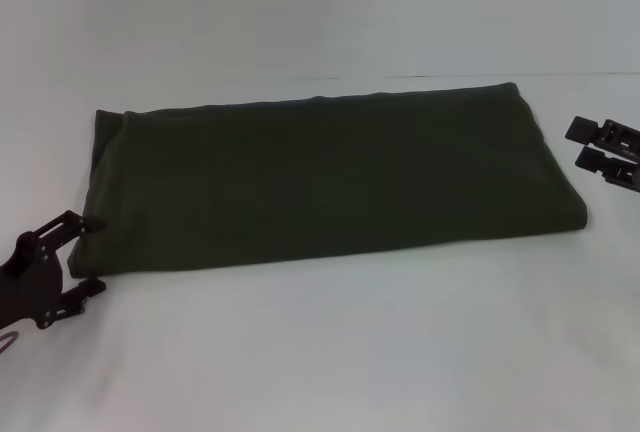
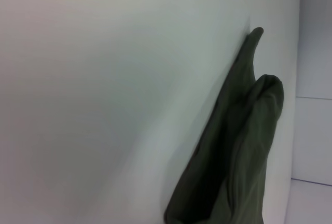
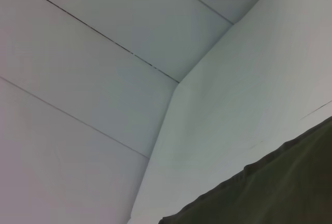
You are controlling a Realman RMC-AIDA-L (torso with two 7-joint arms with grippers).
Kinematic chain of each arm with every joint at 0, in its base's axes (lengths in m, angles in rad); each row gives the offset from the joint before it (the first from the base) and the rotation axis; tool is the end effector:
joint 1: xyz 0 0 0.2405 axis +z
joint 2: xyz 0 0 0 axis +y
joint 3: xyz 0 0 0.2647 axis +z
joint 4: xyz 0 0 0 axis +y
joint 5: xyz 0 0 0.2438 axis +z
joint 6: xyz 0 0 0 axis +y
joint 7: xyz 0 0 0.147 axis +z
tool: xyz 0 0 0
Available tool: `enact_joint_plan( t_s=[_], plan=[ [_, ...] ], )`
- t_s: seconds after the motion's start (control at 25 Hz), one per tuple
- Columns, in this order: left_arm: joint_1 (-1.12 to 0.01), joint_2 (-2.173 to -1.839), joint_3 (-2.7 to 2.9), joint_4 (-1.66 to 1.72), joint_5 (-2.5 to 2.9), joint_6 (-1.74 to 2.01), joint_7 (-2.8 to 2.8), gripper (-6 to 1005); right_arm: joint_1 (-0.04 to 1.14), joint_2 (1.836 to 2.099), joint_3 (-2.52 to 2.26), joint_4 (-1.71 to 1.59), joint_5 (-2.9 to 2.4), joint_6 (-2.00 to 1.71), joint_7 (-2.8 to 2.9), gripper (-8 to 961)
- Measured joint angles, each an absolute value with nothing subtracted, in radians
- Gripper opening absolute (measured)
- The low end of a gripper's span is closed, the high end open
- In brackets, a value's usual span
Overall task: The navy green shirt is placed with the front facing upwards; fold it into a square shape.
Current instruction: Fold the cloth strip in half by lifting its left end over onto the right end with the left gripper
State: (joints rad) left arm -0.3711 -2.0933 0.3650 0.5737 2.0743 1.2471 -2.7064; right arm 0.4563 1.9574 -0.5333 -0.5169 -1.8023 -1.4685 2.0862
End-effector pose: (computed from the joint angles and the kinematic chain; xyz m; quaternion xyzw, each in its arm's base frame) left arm -0.4096 0.3205 0.0126 -0.3911 -0.8305 -0.3730 0.1350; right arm 0.3491 0.3638 0.0613 -0.6971 0.5822 0.3920 0.1462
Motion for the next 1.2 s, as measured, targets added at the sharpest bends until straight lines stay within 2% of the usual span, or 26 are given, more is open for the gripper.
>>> enact_joint_plan(
  t_s=[0.36, 0.56, 0.88, 1.2],
  plan=[
    [-0.384, -2.096, 0.366, 0.566, 2.071, 1.193, -2.707, 904, 0.449, 1.957, -0.531, -0.515, -1.797, -1.468, 2.086, 865],
    [-0.394, -2.11, 0.356, 0.569, 2.043, 1.183, -2.664, 905, 0.45, 1.957, -0.53, -0.515, -1.796, -1.468, 2.088, 864],
    [-0.376, -2.103, 0.281, 0.544, 1.888, 1.339, -2.481, 906, 0.451, 1.957, -0.52, -0.51, -1.795, -1.458, 2.087, 864],
    [-0.369, -2.102, 0.29, 0.539, 2.001, 1.291, -2.554, 906, 0.45, 1.957, -0.52, -0.503, -1.796, -1.44, 2.087, 865]
  ],
)
